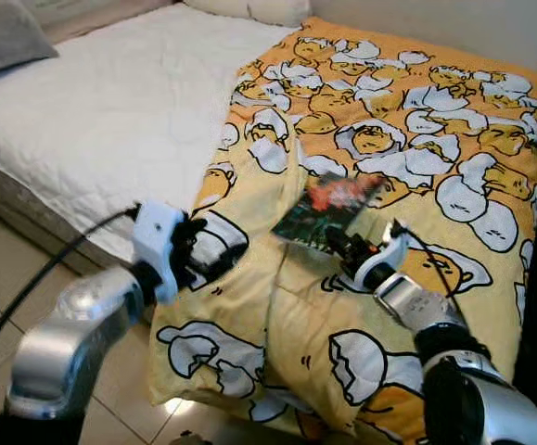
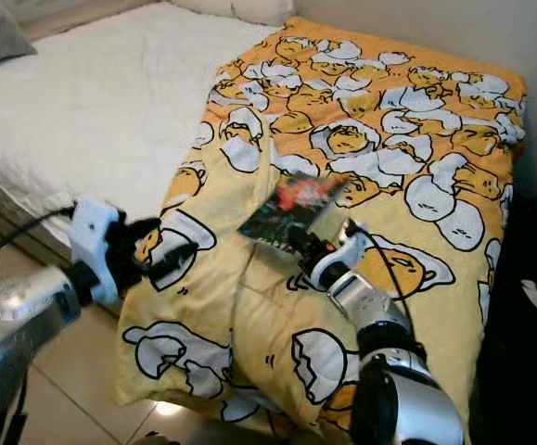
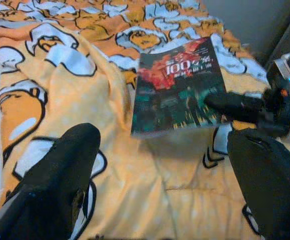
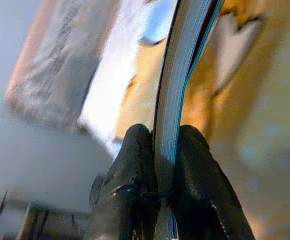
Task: Clean up the room
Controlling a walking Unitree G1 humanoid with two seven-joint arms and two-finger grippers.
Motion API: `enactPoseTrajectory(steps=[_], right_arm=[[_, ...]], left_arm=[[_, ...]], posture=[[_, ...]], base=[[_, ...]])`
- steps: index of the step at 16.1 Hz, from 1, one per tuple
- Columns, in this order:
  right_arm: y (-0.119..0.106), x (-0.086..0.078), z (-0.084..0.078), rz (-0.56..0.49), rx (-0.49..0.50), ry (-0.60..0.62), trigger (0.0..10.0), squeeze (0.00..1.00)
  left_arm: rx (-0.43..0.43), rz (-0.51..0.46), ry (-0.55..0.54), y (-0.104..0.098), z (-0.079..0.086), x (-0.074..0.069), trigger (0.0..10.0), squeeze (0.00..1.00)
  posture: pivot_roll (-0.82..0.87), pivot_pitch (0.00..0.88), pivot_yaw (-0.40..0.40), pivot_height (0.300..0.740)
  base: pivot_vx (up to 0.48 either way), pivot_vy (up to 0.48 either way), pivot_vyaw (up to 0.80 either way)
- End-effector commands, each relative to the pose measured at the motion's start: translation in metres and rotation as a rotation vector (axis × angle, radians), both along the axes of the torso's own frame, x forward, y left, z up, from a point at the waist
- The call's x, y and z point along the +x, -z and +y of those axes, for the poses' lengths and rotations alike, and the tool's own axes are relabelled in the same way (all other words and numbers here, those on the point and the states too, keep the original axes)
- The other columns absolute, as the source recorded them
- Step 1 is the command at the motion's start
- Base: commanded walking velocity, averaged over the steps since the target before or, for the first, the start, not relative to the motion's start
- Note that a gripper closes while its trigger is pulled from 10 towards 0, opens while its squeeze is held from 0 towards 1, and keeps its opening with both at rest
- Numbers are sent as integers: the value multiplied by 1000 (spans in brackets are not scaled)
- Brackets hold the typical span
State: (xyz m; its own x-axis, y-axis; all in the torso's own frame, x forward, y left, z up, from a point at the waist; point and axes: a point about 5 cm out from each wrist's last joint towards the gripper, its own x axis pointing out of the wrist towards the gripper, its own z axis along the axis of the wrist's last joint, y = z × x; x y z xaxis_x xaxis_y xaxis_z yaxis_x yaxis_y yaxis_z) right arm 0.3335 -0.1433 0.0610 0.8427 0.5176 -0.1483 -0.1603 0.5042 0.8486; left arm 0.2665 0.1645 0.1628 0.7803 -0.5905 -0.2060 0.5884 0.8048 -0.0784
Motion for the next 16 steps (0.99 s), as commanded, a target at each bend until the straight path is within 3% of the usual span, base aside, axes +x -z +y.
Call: enactPoseTrajectory(steps=[1, 4, 6, 7, 8, 9, 10, 12, 14, 16], right_arm=[[-14, 3, 0, -92, -21, -75, 0, 0], [-29, 1, -4, -197, -24, -178, 0, 0], [-56, -6, -11, -348, 79, -274, 0, 0], [-67, -10, -11, -401, 135, -319, 0, 0], [-71, -13, -11, -424, 157, -343, 0, 0], [-74, -15, -9, -437, 184, -370, 0, 0], [-78, -21, -5, -456, 240, -426, 0, 0], [-81, -33, 5, -469, 286, -533, 0, 0], [-79, -43, 12, -449, 278, -615, 0, 0], [-80, -47, 14, -444, 281, -635, 0, 0]], left_arm=[[-37, -14, 9, -6, 5, 7, 10000, 1000], [-159, -41, -25, -19, 16, 26, 10000, 1000], [-364, 14, -88, -20, 34, 41, 10000, 1000], [-422, 40, -97, -16, 39, 44, 10000, 576], [-440, 54, -89, -13, 41, 44, 10000, 576], [-455, 78, -62, -8, 38, 44, 10000, 90], [-493, 123, -10, 1, 33, 43, 10000, 0], [-591, 168, 90, 4, 28, 43, 10000, 0], [-826, 149, 214, -17, 25, 46, 10000, 0], [-849, 166, 292, -21, 20, 43, 10000, 0]], posture=[[-35, 0, 40, 740], [-38, 0, 46, 740], [-34, 0, 44, 740], [-40, 0, 49, 740], [-41, 0, 51, 740], [-29, 0, 48, 740], [-19, 0, 53, 740], [-33, 0, 68, 740], [-36, 0, 77, 740], [-37, 0, 84, 740]], base=[[0, 0, 0], [0, 0, 0], [0, 0, 0], [0, 0, 0], [0, 0, 0], [0, 0, 0], [0, 0, 0], [0, 0, 0], [0, 0, 0], [0, 0, 0]])
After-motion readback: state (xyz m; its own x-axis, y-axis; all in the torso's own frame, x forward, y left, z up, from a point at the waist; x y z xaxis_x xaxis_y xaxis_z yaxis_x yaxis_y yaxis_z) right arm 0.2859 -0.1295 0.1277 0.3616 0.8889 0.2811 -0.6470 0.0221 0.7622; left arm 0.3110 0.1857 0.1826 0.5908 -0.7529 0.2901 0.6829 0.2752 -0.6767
